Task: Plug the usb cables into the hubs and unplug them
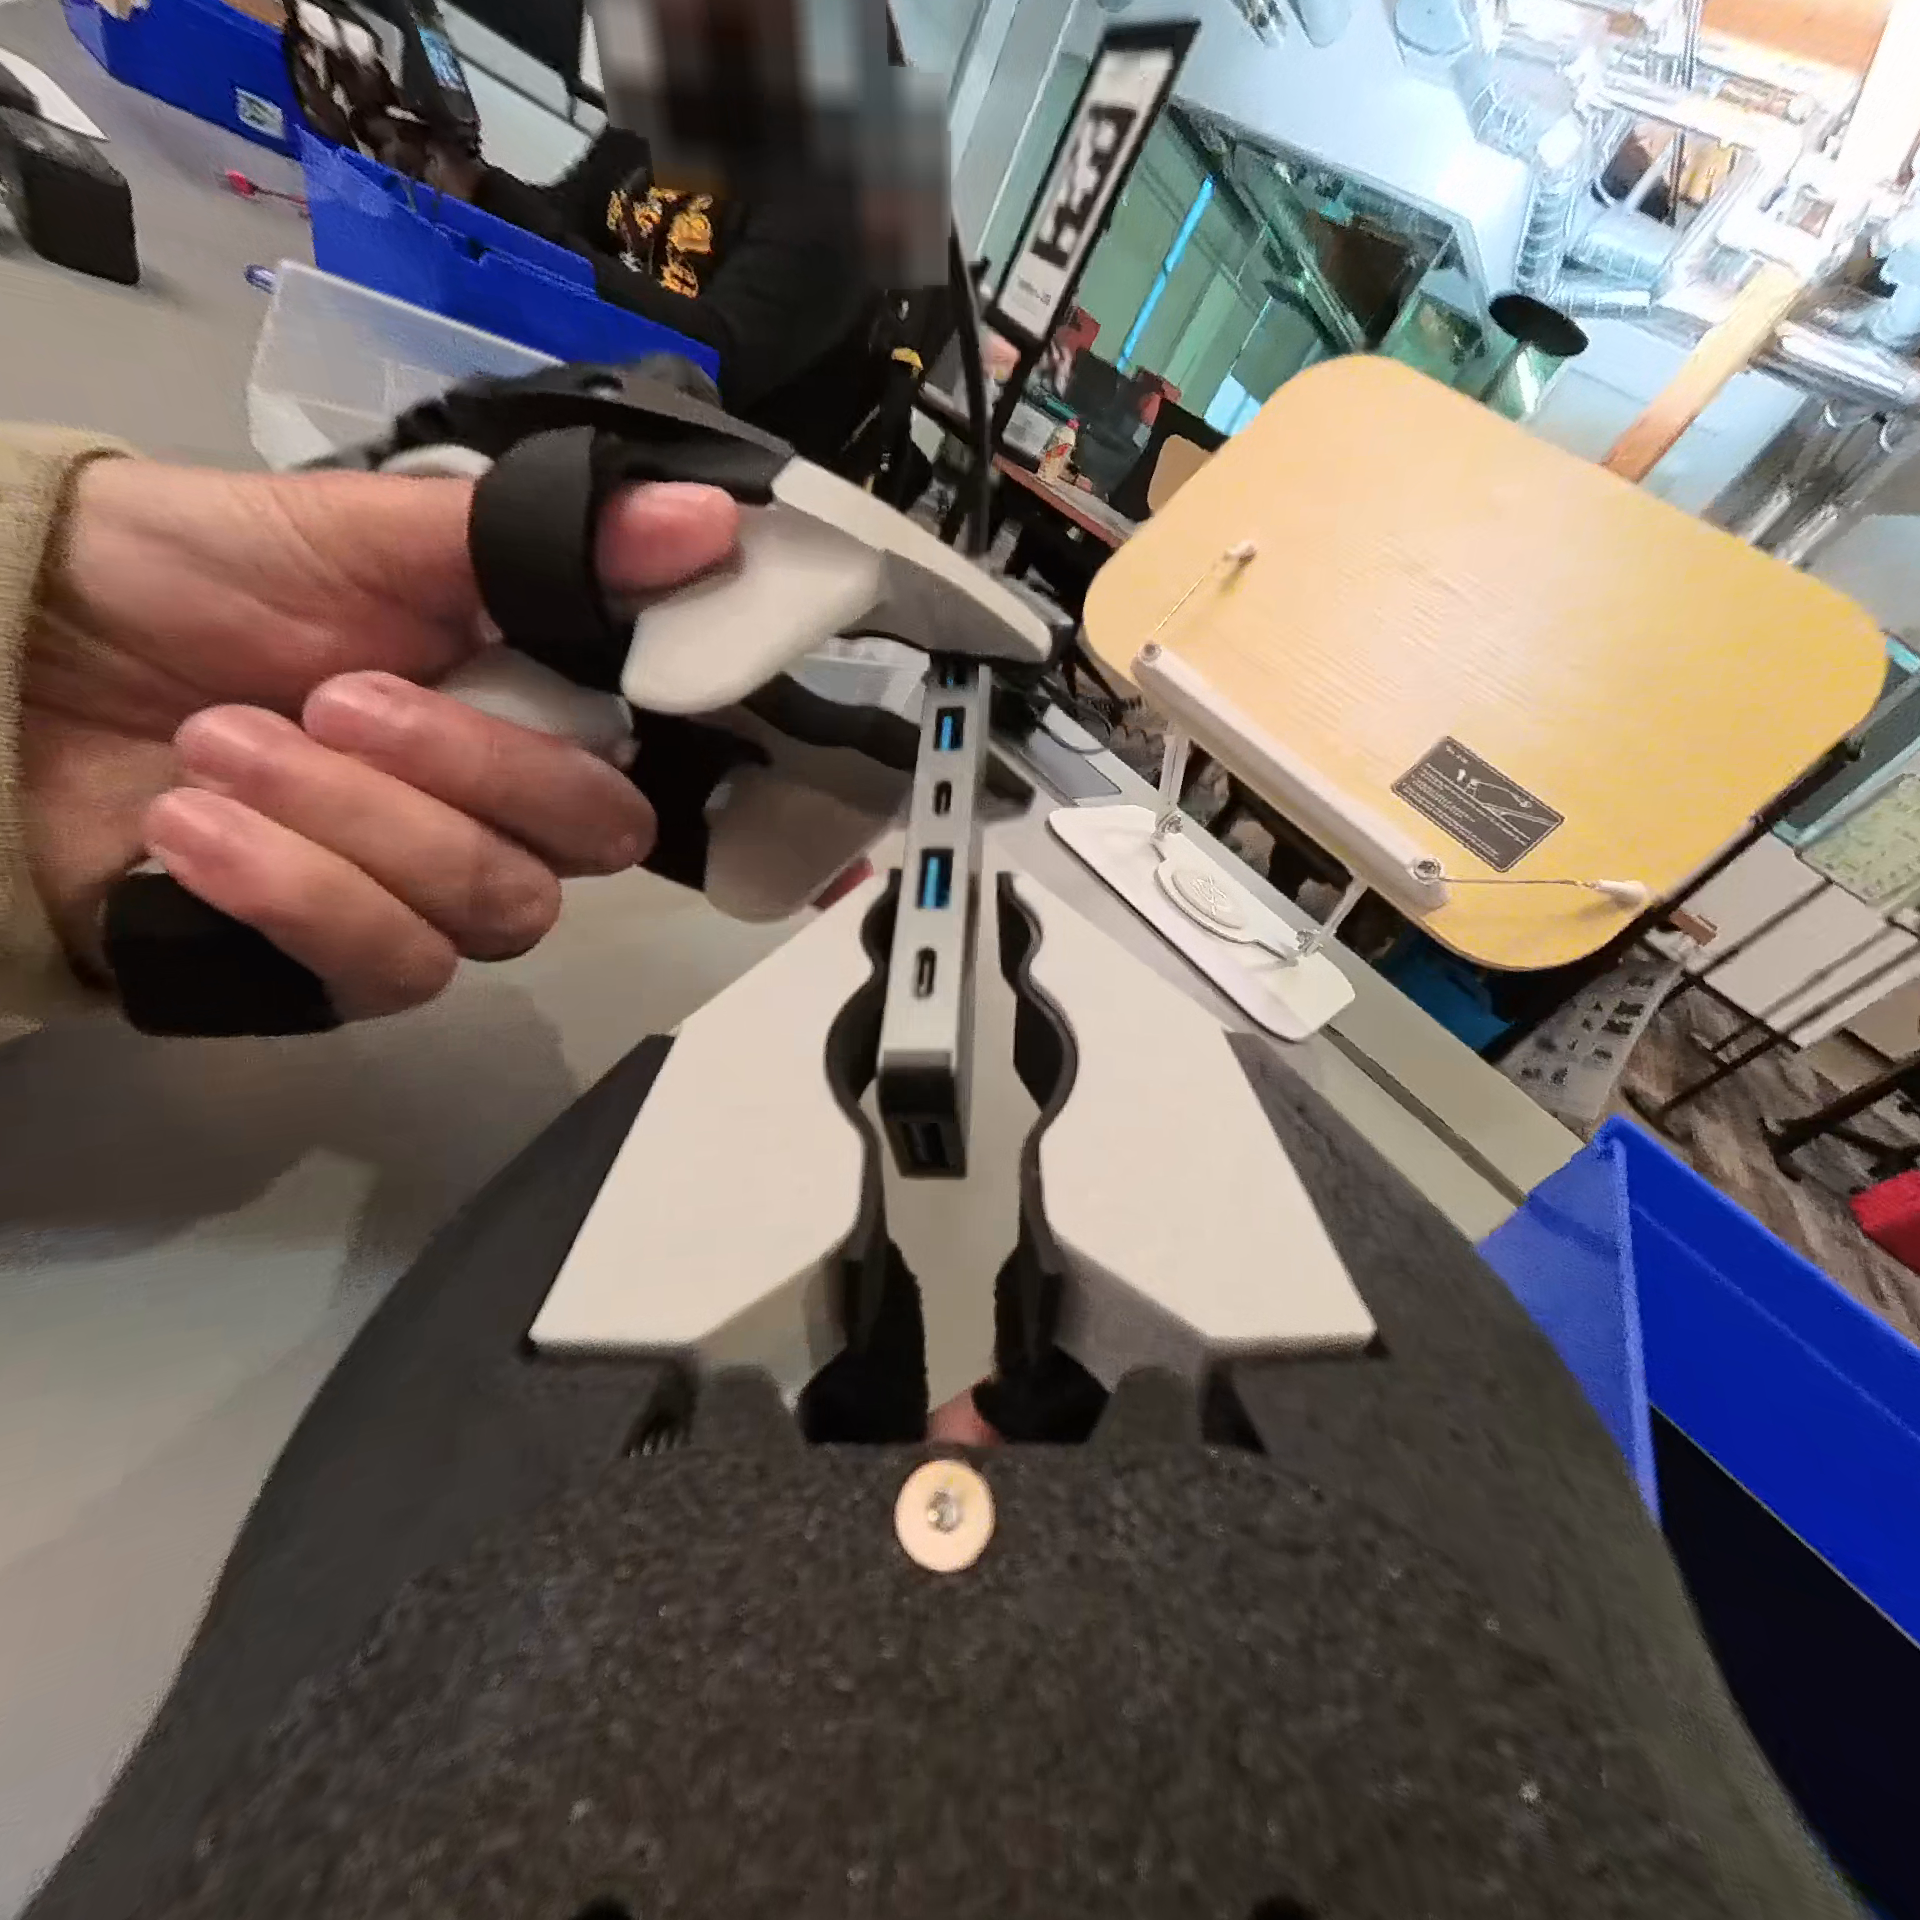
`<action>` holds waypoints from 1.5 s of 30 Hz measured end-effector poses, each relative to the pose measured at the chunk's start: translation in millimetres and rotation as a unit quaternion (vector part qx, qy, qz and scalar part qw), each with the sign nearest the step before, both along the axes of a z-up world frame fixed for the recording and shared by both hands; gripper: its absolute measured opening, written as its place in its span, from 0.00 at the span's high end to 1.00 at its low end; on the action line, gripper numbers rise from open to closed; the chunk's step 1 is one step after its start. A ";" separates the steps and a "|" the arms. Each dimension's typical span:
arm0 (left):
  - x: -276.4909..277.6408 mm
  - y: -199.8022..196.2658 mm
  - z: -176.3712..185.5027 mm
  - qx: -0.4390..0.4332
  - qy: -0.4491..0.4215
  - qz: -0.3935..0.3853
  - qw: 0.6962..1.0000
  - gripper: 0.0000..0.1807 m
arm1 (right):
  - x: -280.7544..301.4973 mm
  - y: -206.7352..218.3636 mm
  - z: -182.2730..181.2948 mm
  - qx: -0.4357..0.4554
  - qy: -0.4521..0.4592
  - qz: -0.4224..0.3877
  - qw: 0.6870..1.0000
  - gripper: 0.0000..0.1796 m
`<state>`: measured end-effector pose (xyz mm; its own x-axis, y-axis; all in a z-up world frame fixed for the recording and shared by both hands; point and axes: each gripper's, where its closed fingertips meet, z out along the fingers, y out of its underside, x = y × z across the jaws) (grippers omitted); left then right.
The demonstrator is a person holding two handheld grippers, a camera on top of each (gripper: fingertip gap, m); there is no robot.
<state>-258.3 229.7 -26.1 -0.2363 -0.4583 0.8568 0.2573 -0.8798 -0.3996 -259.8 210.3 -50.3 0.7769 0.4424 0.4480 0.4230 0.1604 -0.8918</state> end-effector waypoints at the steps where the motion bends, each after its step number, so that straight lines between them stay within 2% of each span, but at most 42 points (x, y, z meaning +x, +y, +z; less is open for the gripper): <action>1: 2.8 -2.8 -2.7 -0.002 0.001 -0.005 1.000 0.82 | -1.9 -2.3 0.0 0.006 0.002 0.013 1.000 0.91; 8: 17.2 -12.6 -6.9 0.036 -0.002 0.047 0.998 0.82 | 7.5 2.3 1.5 0.022 -0.007 -0.008 1.000 0.94; 11: 16.8 -11.4 -12.1 0.039 0.002 0.041 0.998 0.82 | 8.0 4.4 -4.6 0.027 -0.032 -0.011 0.999 0.94; 14: 13.7 -10.5 -18.5 0.050 0.032 0.029 0.998 0.82 | 9.8 11.0 -5.4 0.033 -0.042 -0.014 0.998 0.95; 15: 12.6 -12.9 -26.2 0.077 0.072 0.030 0.994 0.80 | 13.6 16.4 -1.4 0.043 -0.048 -0.022 0.998 0.95; 16: 10.9 -15.6 -40.4 0.102 0.135 0.033 0.985 0.75 | 17.2 23.2 3.3 0.044 -0.045 -0.026 0.998 0.95; 18: 2.2 -33.5 -68.6 0.132 0.241 0.011 0.962 0.71 | 21.9 40.5 11.8 0.033 -0.030 -0.021 0.999 0.95; 21: -21.0 -69.7 -94.2 0.187 0.331 -0.013 0.925 0.74 | 19.9 79.3 14.3 0.031 -0.069 -0.017 0.997 0.95; 23: -36.0 -86.0 -95.1 0.241 0.353 0.007 0.904 0.77 | 9.6 111.9 2.7 0.008 -0.131 -0.023 0.991 0.95; 26: -49.4 -101.5 -90.9 0.317 0.373 0.026 0.872 0.78 | -14.9 155.8 0.1 0.051 -0.189 -0.015 0.981 0.95; 28: -55.8 -104.7 -86.9 0.353 0.377 0.036 0.856 0.78 | -19.1 189.0 -17.3 0.071 -0.229 -0.030 0.970 0.95; 31: -68.5 -99.2 -89.8 0.365 0.387 0.051 0.845 0.79 | -22.3 213.4 -49.9 0.091 -0.268 -0.039 0.958 0.95; 34: -84.7 -86.4 -97.6 0.342 0.405 0.068 0.845 0.80 | -33.4 206.7 -64.1 0.116 -0.265 -0.018 0.957 0.95; 39: -105.2 -69.4 -84.9 0.326 0.380 0.112 0.858 0.80 | -43.0 200.2 -70.3 0.151 -0.262 -0.016 0.953 0.95; 42: -114.5 -55.0 -81.1 0.312 0.375 0.145 0.861 0.80 | -38.8 205.1 -63.5 0.123 -0.210 -0.022 0.970 0.95; 45: -126.8 -36.8 -80.7 0.294 0.386 0.182 0.855 0.78 | -33.0 208.0 -60.2 0.120 -0.196 -0.031 0.973 0.95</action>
<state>-385.1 193.0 -106.8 0.5454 -0.7867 0.2893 -0.0689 -0.3861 -0.9199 -292.8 418.3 -110.6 0.5469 0.2456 0.8004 0.7392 0.3072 -0.5993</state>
